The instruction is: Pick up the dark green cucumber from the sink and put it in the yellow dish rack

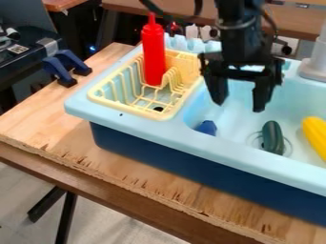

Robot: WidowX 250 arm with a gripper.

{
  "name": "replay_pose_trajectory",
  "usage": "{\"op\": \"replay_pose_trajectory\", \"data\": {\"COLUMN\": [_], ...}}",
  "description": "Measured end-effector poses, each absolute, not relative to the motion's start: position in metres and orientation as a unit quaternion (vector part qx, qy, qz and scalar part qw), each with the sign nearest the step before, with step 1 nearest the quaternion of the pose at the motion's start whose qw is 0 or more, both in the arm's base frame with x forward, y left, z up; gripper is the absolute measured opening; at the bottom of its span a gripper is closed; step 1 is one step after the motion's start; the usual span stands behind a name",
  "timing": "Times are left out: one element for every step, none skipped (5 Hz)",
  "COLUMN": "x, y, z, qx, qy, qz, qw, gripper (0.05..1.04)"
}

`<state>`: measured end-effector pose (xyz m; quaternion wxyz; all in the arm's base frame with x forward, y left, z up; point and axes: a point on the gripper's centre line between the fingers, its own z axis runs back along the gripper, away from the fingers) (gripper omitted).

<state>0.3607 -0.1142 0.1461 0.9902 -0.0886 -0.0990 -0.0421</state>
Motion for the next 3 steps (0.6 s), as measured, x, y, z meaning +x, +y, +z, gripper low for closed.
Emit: {"op": "replay_pose_trajectory", "data": {"x": [0.365,0.365,0.369], "y": [-0.123,-0.132,-0.139], "z": [0.145,0.133,0.134], "qx": [-0.113,-0.135,-0.139], "qy": [-0.107,-0.086,-0.09], "qz": [-0.034,-0.036,-0.039], "qw": [0.987,0.986,0.985], "gripper": [1.005,1.005,1.005]}}
